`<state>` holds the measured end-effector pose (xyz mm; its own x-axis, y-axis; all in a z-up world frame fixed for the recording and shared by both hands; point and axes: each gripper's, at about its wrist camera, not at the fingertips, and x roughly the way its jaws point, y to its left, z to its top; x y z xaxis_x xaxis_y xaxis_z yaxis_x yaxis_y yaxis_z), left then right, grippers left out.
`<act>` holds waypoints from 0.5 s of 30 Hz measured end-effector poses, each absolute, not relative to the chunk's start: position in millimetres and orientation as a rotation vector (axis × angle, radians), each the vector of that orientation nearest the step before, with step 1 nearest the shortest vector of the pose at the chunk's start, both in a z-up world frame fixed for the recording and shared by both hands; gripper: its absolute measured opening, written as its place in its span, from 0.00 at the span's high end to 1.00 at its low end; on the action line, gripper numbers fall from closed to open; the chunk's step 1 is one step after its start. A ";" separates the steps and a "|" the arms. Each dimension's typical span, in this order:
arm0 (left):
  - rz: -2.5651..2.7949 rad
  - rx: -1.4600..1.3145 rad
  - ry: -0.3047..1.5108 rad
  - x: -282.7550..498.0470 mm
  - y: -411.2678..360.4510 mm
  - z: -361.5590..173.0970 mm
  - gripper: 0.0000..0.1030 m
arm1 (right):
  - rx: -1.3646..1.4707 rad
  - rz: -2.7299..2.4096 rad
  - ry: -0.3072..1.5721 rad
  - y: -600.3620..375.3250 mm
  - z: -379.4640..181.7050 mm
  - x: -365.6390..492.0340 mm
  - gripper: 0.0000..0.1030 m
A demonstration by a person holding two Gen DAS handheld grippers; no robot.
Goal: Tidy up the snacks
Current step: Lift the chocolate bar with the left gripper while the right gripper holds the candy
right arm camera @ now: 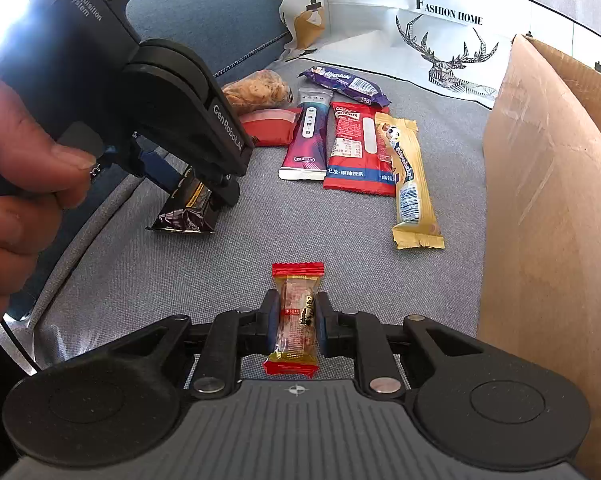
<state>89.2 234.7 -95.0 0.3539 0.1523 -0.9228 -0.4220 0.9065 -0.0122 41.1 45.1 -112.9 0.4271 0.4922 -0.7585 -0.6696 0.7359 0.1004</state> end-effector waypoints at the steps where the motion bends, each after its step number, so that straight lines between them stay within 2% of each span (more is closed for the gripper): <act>1: 0.376 -0.265 1.154 89.3 234.2 -95.0 0.54 | -0.230 0.733 0.862 45.1 -112.9 41.1 0.81; 3: 0.377 -0.259 1.153 89.5 233.6 -94.5 0.58 | -0.232 0.734 0.862 45.1 -113.0 41.0 0.81; 15: 0.366 -0.300 1.078 84.2 235.8 -76.9 0.58 | -0.197 0.717 0.768 37.5 -98.8 37.6 0.83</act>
